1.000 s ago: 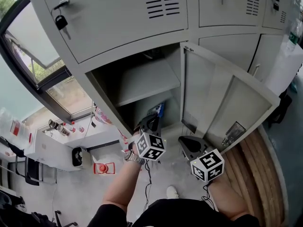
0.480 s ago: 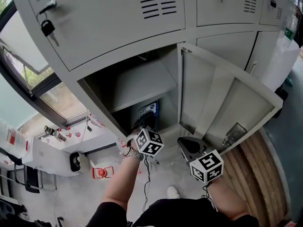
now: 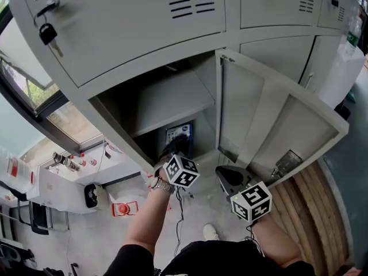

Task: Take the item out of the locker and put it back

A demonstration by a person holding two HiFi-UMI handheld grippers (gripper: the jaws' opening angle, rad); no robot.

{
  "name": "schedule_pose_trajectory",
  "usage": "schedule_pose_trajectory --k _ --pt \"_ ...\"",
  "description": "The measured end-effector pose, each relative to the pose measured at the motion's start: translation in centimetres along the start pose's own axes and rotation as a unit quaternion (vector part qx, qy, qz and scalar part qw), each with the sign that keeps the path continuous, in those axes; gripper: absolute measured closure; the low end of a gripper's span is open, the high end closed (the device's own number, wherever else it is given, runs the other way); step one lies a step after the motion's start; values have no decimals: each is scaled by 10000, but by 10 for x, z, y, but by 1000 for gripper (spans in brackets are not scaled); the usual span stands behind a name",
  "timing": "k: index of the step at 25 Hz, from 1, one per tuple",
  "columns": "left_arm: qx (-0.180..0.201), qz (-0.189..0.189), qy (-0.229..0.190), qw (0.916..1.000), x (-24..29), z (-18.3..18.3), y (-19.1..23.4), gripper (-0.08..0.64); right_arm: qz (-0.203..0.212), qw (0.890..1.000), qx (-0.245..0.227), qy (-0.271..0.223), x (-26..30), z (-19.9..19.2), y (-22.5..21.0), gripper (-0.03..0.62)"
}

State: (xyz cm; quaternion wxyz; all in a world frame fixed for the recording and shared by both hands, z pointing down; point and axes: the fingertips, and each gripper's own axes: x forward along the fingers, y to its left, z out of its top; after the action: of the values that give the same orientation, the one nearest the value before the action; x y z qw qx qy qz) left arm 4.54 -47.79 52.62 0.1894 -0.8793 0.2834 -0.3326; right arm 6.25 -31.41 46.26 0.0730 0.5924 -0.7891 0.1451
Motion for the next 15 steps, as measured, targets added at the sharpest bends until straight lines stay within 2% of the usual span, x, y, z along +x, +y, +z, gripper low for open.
schedule_pose_trajectory --k 6,15 --pt "5 -126 126 9998 4 -7 -6 524 2 10000 55 10 0 -3 -3 540" --pt "-18 -198 170 9997 4 -10 -13 439 43 9999 105 30 -2 -7 -5 540"
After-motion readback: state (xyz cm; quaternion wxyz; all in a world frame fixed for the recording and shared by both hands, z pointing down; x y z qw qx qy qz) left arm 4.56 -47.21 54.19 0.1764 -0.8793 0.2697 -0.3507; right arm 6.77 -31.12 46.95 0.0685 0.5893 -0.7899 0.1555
